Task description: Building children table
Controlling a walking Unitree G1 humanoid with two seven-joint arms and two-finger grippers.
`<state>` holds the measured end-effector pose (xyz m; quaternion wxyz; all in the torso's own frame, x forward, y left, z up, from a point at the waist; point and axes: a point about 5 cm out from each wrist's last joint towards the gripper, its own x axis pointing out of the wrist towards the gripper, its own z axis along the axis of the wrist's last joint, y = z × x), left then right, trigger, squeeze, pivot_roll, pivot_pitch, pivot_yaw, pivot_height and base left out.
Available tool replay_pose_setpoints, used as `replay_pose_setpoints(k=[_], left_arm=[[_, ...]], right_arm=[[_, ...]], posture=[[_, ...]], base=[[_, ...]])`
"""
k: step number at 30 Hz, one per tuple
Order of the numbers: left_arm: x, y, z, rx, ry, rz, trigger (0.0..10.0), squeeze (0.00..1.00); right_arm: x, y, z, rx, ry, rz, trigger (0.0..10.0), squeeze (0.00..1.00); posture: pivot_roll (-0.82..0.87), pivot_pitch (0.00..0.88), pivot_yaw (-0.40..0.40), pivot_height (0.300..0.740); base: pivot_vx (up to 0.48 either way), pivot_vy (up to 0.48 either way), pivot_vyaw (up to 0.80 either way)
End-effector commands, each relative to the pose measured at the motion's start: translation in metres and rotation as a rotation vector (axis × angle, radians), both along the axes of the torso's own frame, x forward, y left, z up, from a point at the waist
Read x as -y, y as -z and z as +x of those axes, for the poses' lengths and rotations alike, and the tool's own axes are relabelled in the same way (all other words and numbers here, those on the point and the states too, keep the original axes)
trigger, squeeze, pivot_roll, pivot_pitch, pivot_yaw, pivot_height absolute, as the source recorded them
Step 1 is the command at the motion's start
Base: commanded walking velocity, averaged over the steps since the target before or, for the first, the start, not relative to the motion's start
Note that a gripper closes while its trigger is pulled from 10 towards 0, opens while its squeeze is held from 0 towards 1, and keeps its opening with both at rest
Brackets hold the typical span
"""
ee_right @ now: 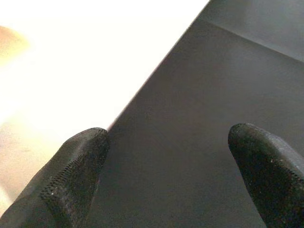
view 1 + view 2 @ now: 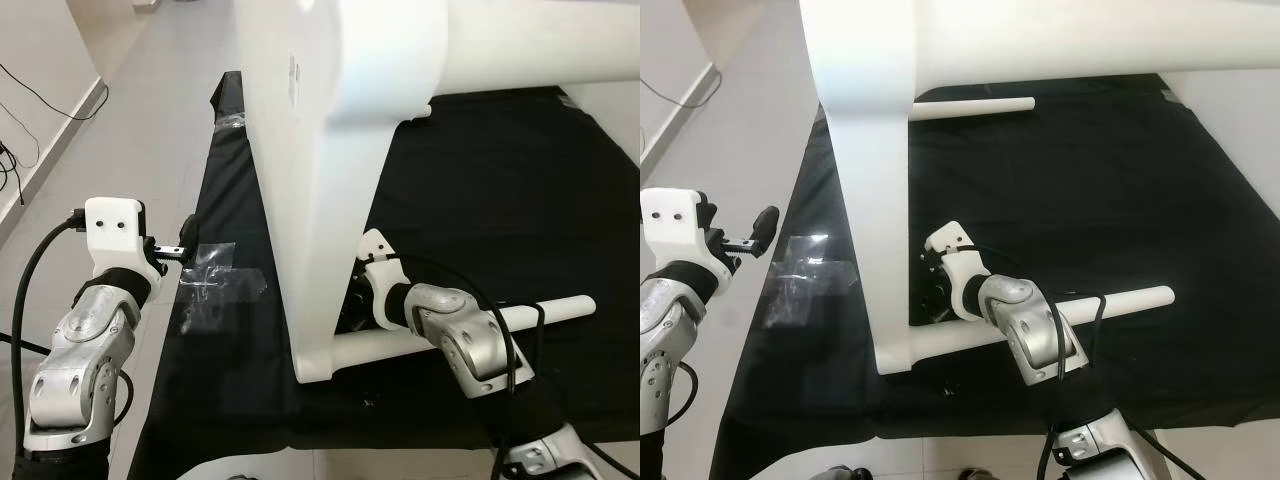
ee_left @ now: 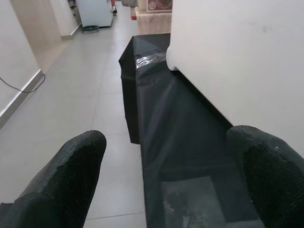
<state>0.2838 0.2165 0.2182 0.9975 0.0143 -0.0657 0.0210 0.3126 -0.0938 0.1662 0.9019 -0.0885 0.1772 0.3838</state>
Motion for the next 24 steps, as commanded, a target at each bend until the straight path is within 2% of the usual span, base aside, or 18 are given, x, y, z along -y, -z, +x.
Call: replay_pose_setpoints(k=[1, 2, 5, 8, 11, 16, 18, 19, 20, 21, 22, 23, 24], left_arm=[[0.004, 0.0, 0.001, 0.007, 0.007, -0.008, 10.0, 0.0], [0.004, 0.0, 0.001, 0.007, 0.007, -0.008, 10.0, 0.0], [0.006, -0.002, 0.002, 0.012, 0.014, -0.01, 10.0, 0.0], [0.006, -0.002, 0.002, 0.013, 0.016, -0.01, 10.0, 0.0], [0.007, -0.003, 0.003, 0.017, 0.021, -0.01, 10.0, 0.0], [0.008, -0.004, 0.003, 0.02, 0.025, -0.01, 10.0, 0.0], [0.008, -0.005, 0.002, 0.022, 0.027, -0.011, 10.0, 0.0], [0.008, -0.005, 0.002, 0.022, 0.027, -0.011, 10.0, 0.0], [0.008, -0.004, 0.002, 0.021, 0.027, -0.011, 10.0, 0.0], [0.008, -0.004, 0.002, 0.021, 0.027, -0.011, 10.0, 0.0], [0.008, -0.003, 0.001, 0.017, 0.031, -0.014, 10.0, 0.0], [0.008, -0.003, 0.001, 0.017, 0.031, -0.014, 10.0, 0.0], [0.008, -0.002, 0.001, 0.016, 0.033, -0.015, 10.0, 0.0]], right_arm=[[-0.021, -0.005, -0.013, -0.056, -0.066, 0.092, 10.0, 0.0], [-0.021, -0.005, -0.013, -0.056, -0.066, 0.092, 10.0, 0.0], [-0.045, -0.014, -0.017, -0.082, -0.088, 0.169, 10.0, 0.0], [-0.051, -0.016, -0.018, -0.084, -0.092, 0.183, 10.0, 0.0], [-0.073, -0.02, -0.02, -0.082, -0.107, 0.208, 10.0, 0.0], [-0.077, -0.019, -0.018, -0.075, -0.089, 0.199, 10.0, 0.0], [-0.061, -0.015, -0.011, -0.057, -0.023, 0.159, 10.0, 0.0], [-0.061, -0.015, -0.011, -0.057, -0.023, 0.159, 10.0, 0.0], [-0.05, -0.013, -0.007, -0.048, 0.011, 0.134, 10.0, 0.0], [-0.05, -0.013, -0.007, -0.048, 0.011, 0.134, 10.0, 0.0], [-0.024, -0.01, -0.001, -0.029, 0.087, 0.084, 10.0, 0.0], [-0.024, -0.01, -0.001, -0.029, 0.087, 0.084, 10.0, 0.0], [-0.011, -0.008, 0.002, -0.02, 0.128, 0.066, 10.0, 0.0]], posture=[[0.05, 0.15, -0.055, 0.74], [0.05, 0.15, -0.055, 0.74], [0.05, 0.148, -0.054, 0.74], [0.05, 0.147, -0.053, 0.74], [0.05, 0.145, -0.052, 0.74], [0.06, 0.144, -0.057, 0.74], [0.06, 0.144, -0.059, 0.74], [0.06, 0.144, -0.059, 0.74], [0.06, 0.144, -0.059, 0.74], [0.06, 0.144, -0.059, 0.74], [0.05, 0.138, -0.056, 0.74], [0.05, 0.138, -0.056, 0.74], [0.05, 0.136, -0.053, 0.74]], base=[[0.0, 0.0, 0.0], [0.0, 0.0, 0.0], [0.0, 0.0, 0.0], [0.0, 0.0, 0.0], [0.0, 0.0, 0.0], [0.0, 0.0, 0.0], [0.0, 0.0, 0.0], [0.0, 0.0, 0.0], [0.0, 0.0, 0.0], [0.0, 0.0, 0.0], [0.0, 0.0, 0.0], [0.0, 0.0, 0.0], [0.0, 0.0, 0.0]])
